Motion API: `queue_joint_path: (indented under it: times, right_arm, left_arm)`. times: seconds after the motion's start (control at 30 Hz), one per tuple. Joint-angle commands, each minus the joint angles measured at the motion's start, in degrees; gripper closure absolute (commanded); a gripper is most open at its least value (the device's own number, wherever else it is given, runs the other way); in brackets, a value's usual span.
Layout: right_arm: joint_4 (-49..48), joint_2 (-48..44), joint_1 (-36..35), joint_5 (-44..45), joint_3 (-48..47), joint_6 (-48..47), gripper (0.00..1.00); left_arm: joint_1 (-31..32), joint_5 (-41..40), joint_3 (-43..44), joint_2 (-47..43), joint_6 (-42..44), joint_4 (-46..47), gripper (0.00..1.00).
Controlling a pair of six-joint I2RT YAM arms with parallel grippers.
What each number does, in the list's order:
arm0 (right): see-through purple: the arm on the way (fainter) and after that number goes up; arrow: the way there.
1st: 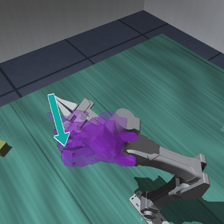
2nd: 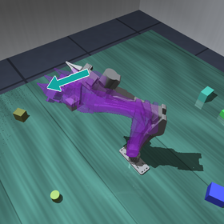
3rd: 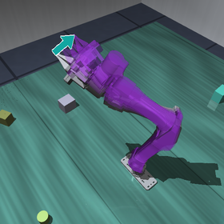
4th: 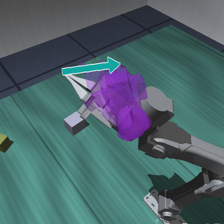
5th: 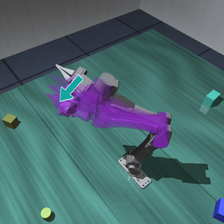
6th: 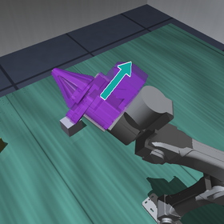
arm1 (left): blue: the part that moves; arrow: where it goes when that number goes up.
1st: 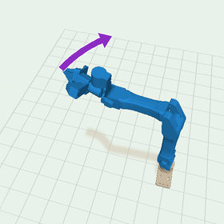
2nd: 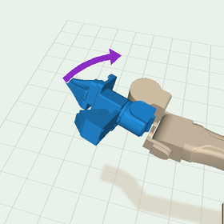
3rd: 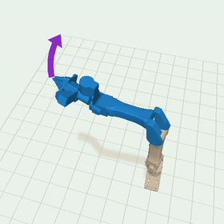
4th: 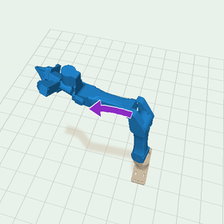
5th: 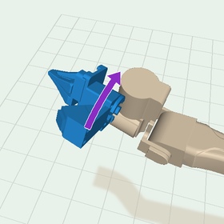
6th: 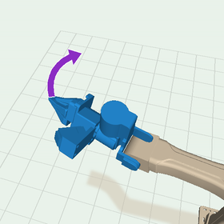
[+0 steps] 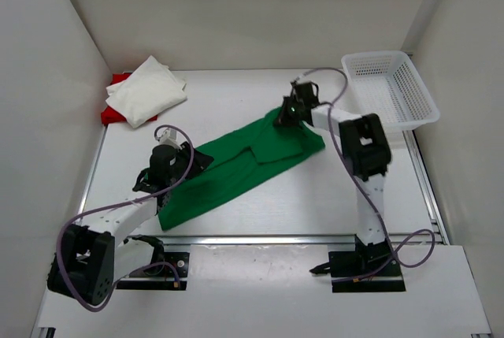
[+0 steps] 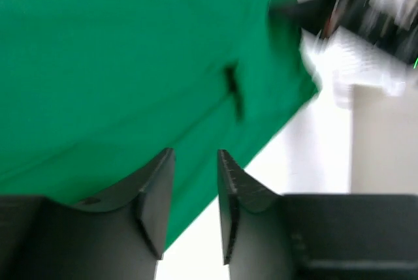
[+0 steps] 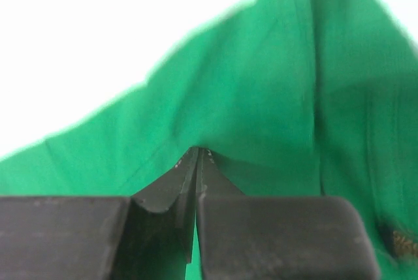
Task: Fold and stack the t-shirts
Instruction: Rotate the tshirt 90 degrees
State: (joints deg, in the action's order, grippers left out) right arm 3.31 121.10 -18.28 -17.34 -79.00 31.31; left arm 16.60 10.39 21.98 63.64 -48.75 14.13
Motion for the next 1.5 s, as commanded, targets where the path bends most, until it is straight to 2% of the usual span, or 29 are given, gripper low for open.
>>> queue_joint_path:
  times: [0.0,0.1,0.17,0.2,0.27,0.33,0.4,0.43,0.5,0.53,0.6,0.63,0.73,0.93,1.1,1.2,1.3,1.4,1.47]
  right_arm:
    - [15.00,15.34,-2.10,-4.89,-29.25,-4.40,1.00]
    - [27.05,26.08,-3.07,-5.42,-50.41,-8.27,1.00]
    - [33.91,31.53,-3.08,-5.94,-73.89,-9.77,1.00]
    - [36.74,33.66,-2.99,-7.34,-82.11,-10.12,1.00]
    - [34.32,24.77,-2.12,-8.84,-72.49,-10.48,1.00]
    - [36.93,14.65,-2.72,-5.26,-67.70,-15.56,1.00]
    - [39.66,7.97,-5.17,2.02,-59.65,-20.83,1.00]
    - [38.01,3.23,-5.71,3.27,-56.38,-21.90,1.00]
    - [30.58,-5.46,-6.15,4.50,-34.94,-21.47,0.99]
    - [24.18,-11.18,-6.59,5.29,-28.99,-20.68,1.00]
    - [16.25,-18.22,-5.54,7.33,-9.77,-17.53,1.00]
    - [12.55,-20.96,-4.32,6.54,-6.37,-16.73,1.00]
    - [8.03,-23.36,-1.24,2.23,7.17,-13.03,1.00]
    - [4.35,-23.80,2.11,2.75,17.90,-12.33,1.00]
    - [2.93,-19.42,3.87,1.97,18.54,-11.89,1.00]
    - [3.89,-13.10,4.31,0.91,14.16,-11.09,1.00]
    - [6.79,-5.37,3.43,-1.02,4.06,-11.27,1.00]
    - [13.35,5.86,3.60,-3.39,-11.04,-11.79,1.00]
    - [20.02,12.10,3.78,-2.44,-29.88,-13.19,1.00]
  left_arm:
    - [-0.86,-1.61,0.35,-1.84,5.33,-9.73,0.55]
    - [0.79,0.42,0.78,-1.41,7.69,-11.48,0.53]
    - [3.33,-1.50,2.10,0.25,9.72,-13.33,0.57]
    - [4.39,-1.43,2.71,0.87,9.99,-13.77,0.58]
    - [5.98,-1.60,2.90,1.14,10.61,-14.13,0.61]
    - [6.86,-1.52,3.25,0.88,10.61,-14.13,0.62]
    - [6.95,-0.73,3.07,0.53,10.61,-13.69,0.63]
    - [7.04,-0.38,3.16,0.26,10.78,-12.91,0.62]
    - [7.04,0.15,3.59,0.87,10.61,-13.08,0.64]
    - [7.04,0.68,3.69,0.96,10.78,-12.90,0.65]
    - [7.57,0.51,3.95,0.70,10.78,-12.55,0.65]
    - [8.00,0.42,4.12,0.70,10.70,-12.20,0.66]
    - [8.54,1.29,4.82,1.40,11.13,-12.02,0.67]
    - [9.06,2.88,5.35,2.55,10.61,-10.45,0.66]
    - [9.41,3.32,6.67,3.07,10.17,-10.26,0.67]
    - [9.86,3.14,7.47,4.04,10.52,-10.96,0.67]
    - [9.68,3.75,8.61,5.09,10.61,-11.05,0.67]
    - [8.45,4.02,9.75,5.80,10.78,-11.32,0.67]
    - [7.66,4.29,11.76,6.23,11.83,-12.89,0.67]
